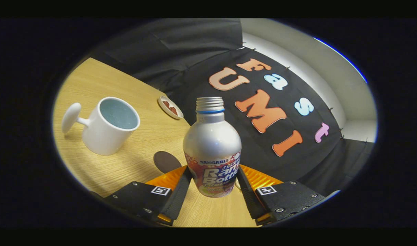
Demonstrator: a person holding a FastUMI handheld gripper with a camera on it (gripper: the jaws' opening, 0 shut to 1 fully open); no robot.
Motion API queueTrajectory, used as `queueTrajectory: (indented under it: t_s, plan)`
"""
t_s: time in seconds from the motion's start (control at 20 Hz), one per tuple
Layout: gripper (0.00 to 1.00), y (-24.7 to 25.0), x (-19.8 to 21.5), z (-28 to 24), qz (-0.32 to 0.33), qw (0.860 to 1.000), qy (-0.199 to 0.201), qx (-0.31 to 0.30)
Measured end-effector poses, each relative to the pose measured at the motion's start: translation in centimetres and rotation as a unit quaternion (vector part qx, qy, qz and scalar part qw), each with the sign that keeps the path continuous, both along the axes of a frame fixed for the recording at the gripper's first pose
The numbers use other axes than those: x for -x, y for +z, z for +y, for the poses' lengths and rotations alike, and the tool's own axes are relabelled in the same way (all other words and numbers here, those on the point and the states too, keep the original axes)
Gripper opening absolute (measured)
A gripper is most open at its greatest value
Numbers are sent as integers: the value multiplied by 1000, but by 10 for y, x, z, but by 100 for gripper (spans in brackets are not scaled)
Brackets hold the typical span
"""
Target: Take the bottle from table, then pour the juice into the cup, finally place the bottle on the coaster
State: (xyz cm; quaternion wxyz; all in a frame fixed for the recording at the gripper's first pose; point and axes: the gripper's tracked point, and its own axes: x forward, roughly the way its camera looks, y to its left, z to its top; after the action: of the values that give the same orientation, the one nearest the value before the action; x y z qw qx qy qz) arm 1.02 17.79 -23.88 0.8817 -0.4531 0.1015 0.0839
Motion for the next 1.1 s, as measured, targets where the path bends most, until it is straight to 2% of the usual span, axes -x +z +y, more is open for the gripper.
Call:
queueTrajectory:
  t_s: [0.4,0.6,1.1]
  plan:
    - [77,3,-9,9,-44,994,28,92]
    - [76,3,-12,13,-67,987,42,143]
    - [76,14,-19,17,-115,965,71,224]
